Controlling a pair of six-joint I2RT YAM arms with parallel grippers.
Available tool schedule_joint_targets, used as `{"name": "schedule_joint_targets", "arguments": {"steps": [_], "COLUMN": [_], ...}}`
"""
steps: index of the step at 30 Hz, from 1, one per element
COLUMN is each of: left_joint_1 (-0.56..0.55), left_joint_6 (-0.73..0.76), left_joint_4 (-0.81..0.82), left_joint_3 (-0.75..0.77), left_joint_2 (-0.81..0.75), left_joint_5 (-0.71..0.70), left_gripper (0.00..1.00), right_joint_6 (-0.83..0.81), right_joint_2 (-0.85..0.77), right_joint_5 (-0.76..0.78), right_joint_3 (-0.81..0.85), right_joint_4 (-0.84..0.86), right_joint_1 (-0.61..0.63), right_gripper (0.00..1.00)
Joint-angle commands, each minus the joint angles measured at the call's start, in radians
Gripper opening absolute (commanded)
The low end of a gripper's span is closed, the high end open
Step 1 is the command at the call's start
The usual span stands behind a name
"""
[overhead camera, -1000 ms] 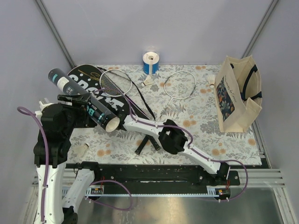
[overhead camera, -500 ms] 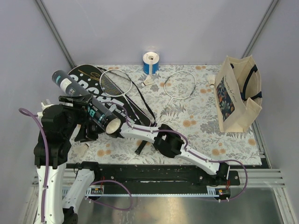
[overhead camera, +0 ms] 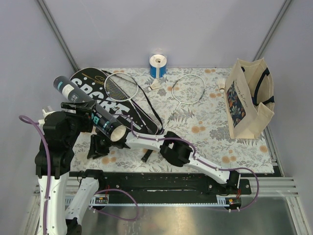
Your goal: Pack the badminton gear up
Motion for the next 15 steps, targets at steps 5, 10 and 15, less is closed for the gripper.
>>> {"name": "schedule_joint_targets", "arguments": {"steps": [5, 10, 15], "left_joint_1": [0.002, 0.002, 0.002], "left_joint_6": [-0.001, -0.003, -0.001], "left_joint_4": [0.062, 0.060, 0.060], "left_joint_3": [0.007, 0.000, 0.001], "left_joint_2": [-0.001, 0.000, 0.006], "left_joint_5": [-0.041, -0.054, -0.061], "left_gripper": [0.18, 0.18, 0.18], "right_joint_6": [-0.216, -0.289, -0.217], "right_joint_2": [-0.249, -0.422, -0.473], "right_joint_5": [0.008, 0.140, 0.094], "right_joint_3": [-0.255, -0.556, -0.665], "right_joint_4": [-0.132, -0.057, 0.243], "right_joint_1": [-0.012, -0.016, -0.030], "right_gripper": [0.44, 0.32, 0.37]}}
